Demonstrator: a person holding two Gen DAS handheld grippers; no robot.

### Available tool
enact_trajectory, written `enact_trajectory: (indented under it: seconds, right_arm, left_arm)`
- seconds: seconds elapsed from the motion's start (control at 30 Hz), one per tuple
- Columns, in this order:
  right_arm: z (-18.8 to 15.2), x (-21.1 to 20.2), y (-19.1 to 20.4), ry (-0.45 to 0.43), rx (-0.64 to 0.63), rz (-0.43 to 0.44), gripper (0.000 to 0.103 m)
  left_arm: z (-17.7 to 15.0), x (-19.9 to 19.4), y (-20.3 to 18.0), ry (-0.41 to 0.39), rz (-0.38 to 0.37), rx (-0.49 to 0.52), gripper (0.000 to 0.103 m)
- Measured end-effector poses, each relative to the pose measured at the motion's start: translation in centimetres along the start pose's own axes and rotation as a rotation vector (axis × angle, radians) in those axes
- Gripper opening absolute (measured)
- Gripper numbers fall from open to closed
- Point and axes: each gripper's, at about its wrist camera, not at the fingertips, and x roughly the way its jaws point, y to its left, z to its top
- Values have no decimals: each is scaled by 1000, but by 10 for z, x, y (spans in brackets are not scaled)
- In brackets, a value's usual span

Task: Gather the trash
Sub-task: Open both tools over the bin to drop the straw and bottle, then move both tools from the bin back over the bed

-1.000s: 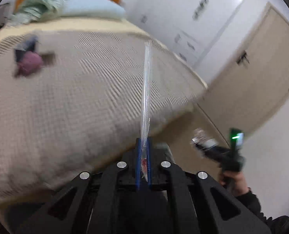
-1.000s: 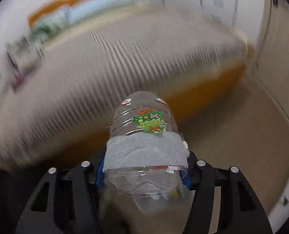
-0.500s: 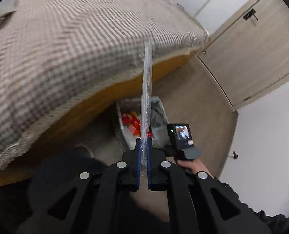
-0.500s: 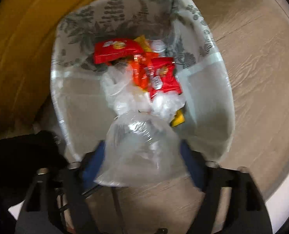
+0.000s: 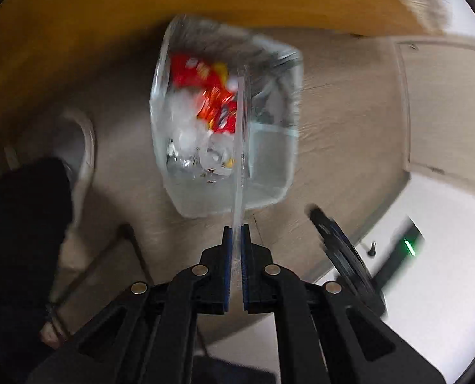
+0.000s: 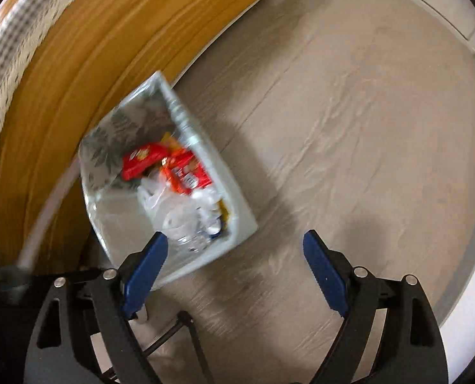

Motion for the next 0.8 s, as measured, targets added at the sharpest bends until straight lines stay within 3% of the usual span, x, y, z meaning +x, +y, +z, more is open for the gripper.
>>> enact_trajectory:
  seconds: [0.1,0.17,0.2,0.23,0.27,0.3,0.33,0.43,0.57,0.7,0.8]
  right_arm:
    - [2,-13,-15,-24,23,5,83]
    - [3,-14,-22,-33,39,5,83]
    - [4,-14,-25,-36,48,8,83]
    - [5,-16,-29,-36,52,12,83]
    - [5,-16,-30,-32,53,16,83]
    - [4,-17,-30,-31,51,19,83]
    - [3,-17,-30,-31,47,23,83]
    - [1,-16,-32,-25,34,16,83]
    - [-2,-13,-29,-7,28,12,83]
    - [-1,-23,-15,-18,-21,10,83]
    - [1,-33,-2,-32,-64,-8,83]
  left_arm:
    - [24,32,9,44,44,-64,3]
    - [40,48,2,51,63,-19,5]
    - [49,56,-5,42,89,33,23]
    - [49,56,-7,36,111,64,64]
    - [51,57,-7,13,167,87,80]
    - [52,54,-5,-29,215,85,87]
    - [50,51,-3,-73,249,75,87]
    - [49,54,3,-25,255,57,87]
    - [46,49,14,-59,342,33,87]
    - [41,42,12,-52,343,53,87]
    - [35,25,4,-102,313,82,87]
